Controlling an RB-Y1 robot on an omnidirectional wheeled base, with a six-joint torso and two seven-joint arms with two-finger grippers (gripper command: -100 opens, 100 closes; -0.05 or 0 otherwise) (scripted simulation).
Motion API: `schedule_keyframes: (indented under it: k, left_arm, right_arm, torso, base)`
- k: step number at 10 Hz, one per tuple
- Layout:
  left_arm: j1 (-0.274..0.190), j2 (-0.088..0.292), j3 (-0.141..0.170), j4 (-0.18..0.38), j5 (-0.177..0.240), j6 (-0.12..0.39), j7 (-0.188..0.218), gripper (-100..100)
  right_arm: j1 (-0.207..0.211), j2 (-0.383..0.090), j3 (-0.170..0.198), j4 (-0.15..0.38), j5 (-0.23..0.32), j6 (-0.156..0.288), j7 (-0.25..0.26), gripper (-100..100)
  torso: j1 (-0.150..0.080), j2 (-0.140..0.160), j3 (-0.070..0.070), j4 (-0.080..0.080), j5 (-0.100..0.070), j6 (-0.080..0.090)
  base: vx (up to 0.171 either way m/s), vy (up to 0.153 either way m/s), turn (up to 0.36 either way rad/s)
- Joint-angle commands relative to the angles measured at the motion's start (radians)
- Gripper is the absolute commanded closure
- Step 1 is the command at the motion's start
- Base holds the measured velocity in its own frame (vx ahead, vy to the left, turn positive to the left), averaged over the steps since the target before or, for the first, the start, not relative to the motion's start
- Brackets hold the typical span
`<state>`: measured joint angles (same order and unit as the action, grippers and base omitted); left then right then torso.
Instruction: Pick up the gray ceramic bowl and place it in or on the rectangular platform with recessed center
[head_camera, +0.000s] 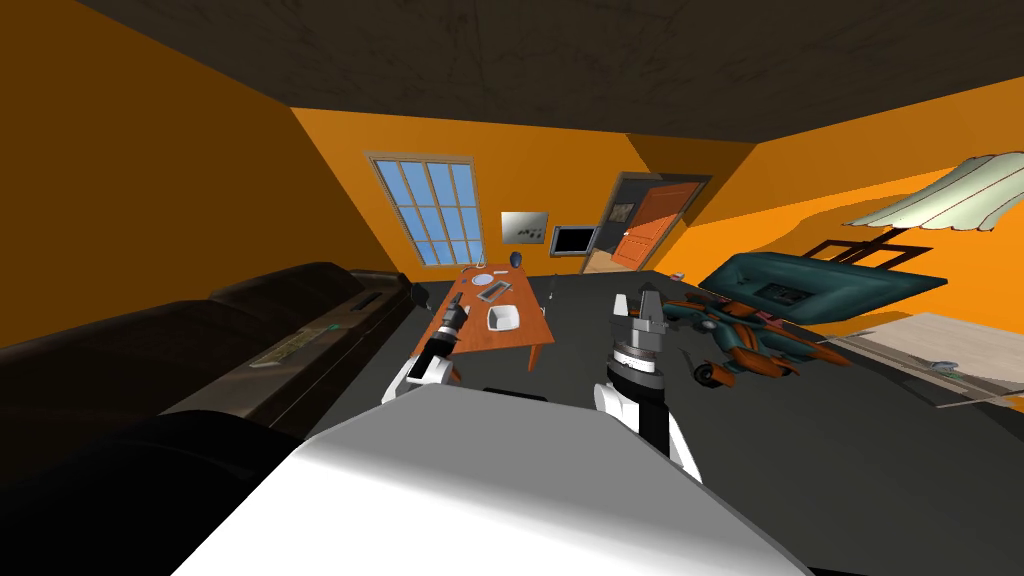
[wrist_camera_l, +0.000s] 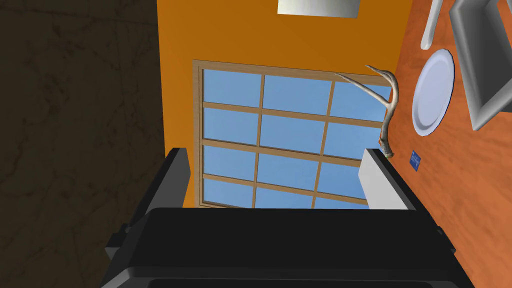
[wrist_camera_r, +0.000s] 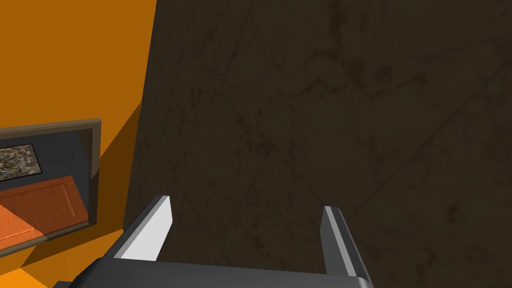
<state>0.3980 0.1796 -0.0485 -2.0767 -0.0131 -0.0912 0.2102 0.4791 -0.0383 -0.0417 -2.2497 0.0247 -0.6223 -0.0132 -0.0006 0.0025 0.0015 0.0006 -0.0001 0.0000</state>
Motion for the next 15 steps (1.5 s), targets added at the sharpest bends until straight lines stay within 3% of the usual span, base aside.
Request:
schedule_keyframes:
  k: [1,4,5,6,11,15]
  left_arm:
    - [-0.015,0.003,-0.015,0.028,0.009,0.050,0.007,-100]
    - [-0.027,0.006,-0.026,0.050,0.017,0.104,0.014,-100]
    - [-0.039,0.009,-0.037,0.071,0.026,0.148,0.022,-100]
    - [-0.039,0.009,-0.037,0.071,0.026,0.149,0.022,-100]
    - [-0.089,0.012,-0.069,0.156,0.060,0.309,0.050,-100]
    - [-0.114,0.010,-0.077,0.197,0.076,0.415,0.063,-100]
  right_arm:
    - [0.000,0.000,0.000,0.000,0.000,0.000,0.000,0]
    - [0.000,0.000,0.000,0.000,0.000,0.000,0.000,0]
    - [0.000,0.000,0.000,0.000,0.000,0.000,0.000,0]
    - [0.000,0.000,0.000,0.000,0.000,0.000,0.000,0]
    - [0.000,0.000,0.000,0.000,0.000,0.000,0.000,0]
    - [0.000,0.000,0.000,0.000,0.000,0.000,0.000,0]
  torso:
    - [0.000,0.000,0.000,0.000,0.000,0.000]
    - [0.000,-0.001,0.000,0.000,0.000,0.000]
    - [0.000,-0.001,-0.001,0.000,0.000,0.000]
    - [0.000,-0.001,-0.001,0.000,0.000,0.000]
    - [-0.001,-0.001,-0.001,0.000,0.000,0.000]
    - [-0.001,-0.002,-0.001,0.000,0.000,0.000]
  base:
    - [-0.037,-0.008,-0.005]
    - [-0.025,-0.012,-0.005]
    - [-0.027,-0.013,-0.005]
    - [-0.026,-0.017,-0.006]
    - [-0.022,-0.025,-0.012]
    - [-0.004,-0.024,-0.008]
